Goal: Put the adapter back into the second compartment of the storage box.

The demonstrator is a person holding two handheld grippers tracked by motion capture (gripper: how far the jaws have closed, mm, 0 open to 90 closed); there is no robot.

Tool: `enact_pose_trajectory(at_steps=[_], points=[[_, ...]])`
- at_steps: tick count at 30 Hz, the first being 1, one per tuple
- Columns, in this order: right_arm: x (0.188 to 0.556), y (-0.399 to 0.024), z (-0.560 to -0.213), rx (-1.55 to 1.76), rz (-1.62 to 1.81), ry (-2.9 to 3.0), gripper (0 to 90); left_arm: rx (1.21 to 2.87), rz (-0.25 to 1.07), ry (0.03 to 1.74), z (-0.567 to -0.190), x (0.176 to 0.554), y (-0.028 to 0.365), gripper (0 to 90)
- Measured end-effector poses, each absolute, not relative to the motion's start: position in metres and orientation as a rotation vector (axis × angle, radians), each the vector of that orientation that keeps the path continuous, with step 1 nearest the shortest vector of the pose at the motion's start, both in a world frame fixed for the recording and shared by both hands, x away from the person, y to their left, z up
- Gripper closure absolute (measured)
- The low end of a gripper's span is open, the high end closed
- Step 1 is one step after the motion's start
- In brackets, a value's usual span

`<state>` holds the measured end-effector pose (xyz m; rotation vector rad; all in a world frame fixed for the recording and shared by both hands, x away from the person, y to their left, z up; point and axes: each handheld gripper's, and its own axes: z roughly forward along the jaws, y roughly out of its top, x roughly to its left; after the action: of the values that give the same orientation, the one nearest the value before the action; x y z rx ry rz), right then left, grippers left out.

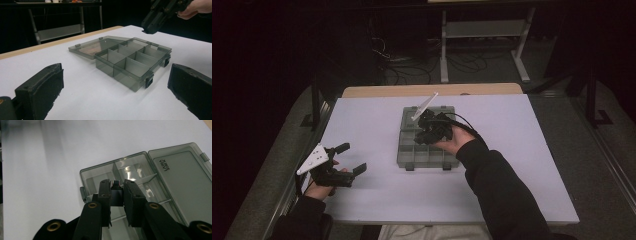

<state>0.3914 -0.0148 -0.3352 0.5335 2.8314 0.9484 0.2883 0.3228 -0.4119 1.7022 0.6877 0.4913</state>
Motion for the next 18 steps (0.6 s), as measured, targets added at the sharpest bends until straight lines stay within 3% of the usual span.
enact_pose_trajectory(at_steps=[18], points=[[0.421, -0.013, -0.358, 0.651, 0.943, 2.810, 74.8, 1.702, 0.490, 0.684, -0.412, 0.289, 0.323, 0.0]])
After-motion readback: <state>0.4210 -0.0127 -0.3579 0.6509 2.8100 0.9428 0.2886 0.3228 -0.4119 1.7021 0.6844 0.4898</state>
